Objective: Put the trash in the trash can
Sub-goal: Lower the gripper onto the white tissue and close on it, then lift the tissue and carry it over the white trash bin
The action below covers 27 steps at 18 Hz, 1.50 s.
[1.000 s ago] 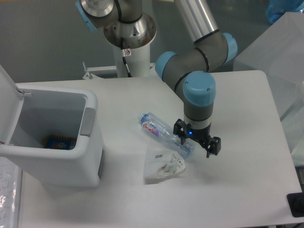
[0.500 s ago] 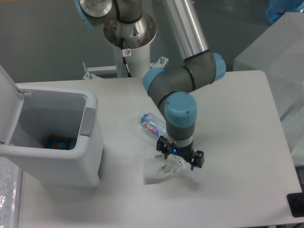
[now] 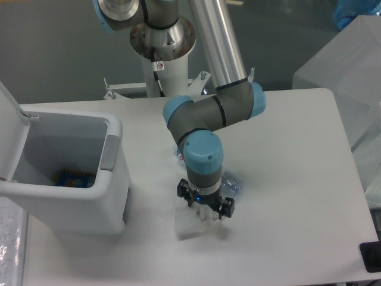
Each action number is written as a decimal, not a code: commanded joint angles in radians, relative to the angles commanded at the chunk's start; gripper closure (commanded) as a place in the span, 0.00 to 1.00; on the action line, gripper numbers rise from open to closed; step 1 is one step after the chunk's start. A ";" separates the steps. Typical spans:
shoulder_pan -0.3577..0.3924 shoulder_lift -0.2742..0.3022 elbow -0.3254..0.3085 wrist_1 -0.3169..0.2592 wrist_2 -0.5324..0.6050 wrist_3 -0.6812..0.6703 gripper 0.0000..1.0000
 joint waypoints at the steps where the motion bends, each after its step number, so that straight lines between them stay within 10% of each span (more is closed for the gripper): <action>1: -0.002 0.000 0.002 0.000 0.017 0.002 1.00; 10: 0.011 0.026 0.038 0.000 -0.004 0.006 1.00; 27: 0.064 0.366 0.094 -0.005 -0.561 -0.204 1.00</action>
